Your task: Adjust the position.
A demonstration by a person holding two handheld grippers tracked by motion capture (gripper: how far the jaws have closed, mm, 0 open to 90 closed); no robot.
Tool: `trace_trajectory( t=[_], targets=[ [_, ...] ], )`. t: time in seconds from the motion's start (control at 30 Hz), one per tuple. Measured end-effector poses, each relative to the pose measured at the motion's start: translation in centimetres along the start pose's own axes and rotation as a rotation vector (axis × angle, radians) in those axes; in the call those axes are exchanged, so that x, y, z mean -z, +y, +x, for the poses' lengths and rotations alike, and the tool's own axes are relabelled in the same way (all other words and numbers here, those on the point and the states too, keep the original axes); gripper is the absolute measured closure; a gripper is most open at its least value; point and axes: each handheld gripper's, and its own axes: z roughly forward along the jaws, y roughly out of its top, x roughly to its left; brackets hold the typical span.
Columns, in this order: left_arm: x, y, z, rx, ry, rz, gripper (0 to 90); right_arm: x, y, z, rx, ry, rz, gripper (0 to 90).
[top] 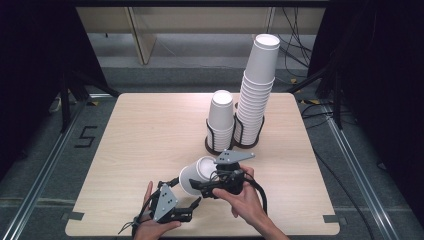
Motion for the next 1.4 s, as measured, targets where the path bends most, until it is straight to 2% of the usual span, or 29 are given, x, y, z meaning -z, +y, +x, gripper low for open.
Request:
trace_trajectory(
  t=[0.03,0.07,0.2,0.3,0.33,0.37,0.43,0.47,0.5,0.53,0.57,0.6,0.63,0.67,0.7,0.77,0.87,0.9,0.93,1.0,1.03,1.07,1.1,1.23,1.37,1.4],
  targets=[
    [0.0,0.0,0.0,-0.010,0.011,0.001,14.4,0.1,0.0,-0.1,-0.011,0.001,0.009,19.5],
    [0.1,0.0,0.0,-0.017,0.008,-0.005,14.4,0.2,0.0,-0.3,-0.003,-0.020,0.016,19.5],
    [0.1,0.1,-0.1,-0.059,0.012,-0.013,13.0,-0.1,-0.2,-0.9,-0.013,-0.018,0.052,19.5],
    [0.1,0.1,-0.4,-0.088,0.008,-0.018,12.8,-0.2,-0.3,-0.7,-0.023,-0.027,0.082,19.5],
    [0.1,0.1,-0.4,-0.092,0.003,-0.018,12.8,-0.4,-0.3,-0.8,-0.005,-0.016,0.086,19.5],
    [-0.1,0.1,-0.4,-0.088,0.003,-0.028,11.8,-0.5,-0.4,-0.7,-0.014,-0.010,0.086,19.5],
    [0.0,0.1,-0.5,-0.098,0.001,-0.016,7.4,-0.8,-0.5,-0.7,0.003,-0.005,0.094,19.5],
    [0.0,0.1,-0.5,-0.097,0.005,-0.019,5.4,-0.9,-0.5,-0.4,-0.022,0.007,0.114,19.5],
    [-0.1,0.1,-0.5,-0.091,-0.001,-0.037,4.2,-1.1,-0.5,-0.3,-0.014,0.021,0.111,19.5],
    [-0.1,0.1,-0.5,-0.083,-0.002,-0.035,3.1,-1.2,-0.5,-0.2,-0.005,0.024,0.114,19.5],
    [-0.2,0.0,-0.5,-0.069,-0.003,-0.040,2.8,-1.3,-0.5,0.0,-0.021,0.029,0.120,19.5],
    [-0.2,0.0,-0.6,-0.061,-0.003,-0.042,1.4,-1.4,-0.5,0.2,-0.016,0.029,0.118,19.5],
    [-0.2,0.0,-0.6,-0.064,-0.002,-0.041,0.1,-1.5,-0.4,0.3,0.007,0.039,0.120,19.5],
    [0.0,0.1,-0.6,-0.072,0.003,-0.028,0.0,-1.6,-0.4,0.5,-0.002,0.048,0.125,19.5],
    [0.0,0.1,-0.6,-0.075,0.003,-0.032,0.0,-1.6,-0.3,0.7,0.011,0.040,0.130,19.4],
    [0.0,0.1,-0.5,-0.066,0.001,-0.035,0.0,-1.7,-0.3,1.1,-0.015,0.051,0.133,19.4],
    [-0.1,0.1,-0.6,-0.064,0.003,-0.043,0.0,-1.6,-0.2,1.0,-0.010,0.043,0.141,19.4],
    [-0.1,0.1,-0.6,-0.065,0.003,-0.030,0.0,-1.7,-0.2,1.0,-0.001,0.042,0.139,19.3],
    [-0.2,0.1,-0.6,-0.060,0.002,-0.043,0.0,-1.7,-0.2,1.0,-0.007,0.040,0.134,19.3],
    [-0.2,0.1,-0.7,-0.068,0.009,-0.023,0.0,-1.7,-0.3,1.2,-0.017,0.034,0.154,19.3],
    [-0.2,0.1,-0.7,-0.067,0.010,-0.021,0.0,-1.8,-0.3,1.1,-0.004,0.033,0.150,19.2],
    [-0.2,0.1,-0.7,-0.065,0.008,-0.021,0.0,-1.9,-0.3,1.2,-0.010,0.040,0.154,19.2],
    [-0.2,0.1,-0.7,-0.064,0.010,-0.022,0.0,-2.0,-0.3,1.2,0.009,0.045,0.150,19.2],
    [-0.2,0.1,-0.8,-0.066,0.016,-0.027,0.0,-1.9,-0.3,1.4,0.001,0.036,0.153,19.2],
    [-0.2,0.2,-0.8,-0.058,0.023,-0.006,0.4,-2.1,-0.3,1.6,-0.003,0.030,0.152,18.4],
    [-0.1,0.3,-0.7,-0.051,0.022,0.009,1.1,-2.2,-0.4,1.6,0.000,0.026,0.135,17.9]
  ],
)
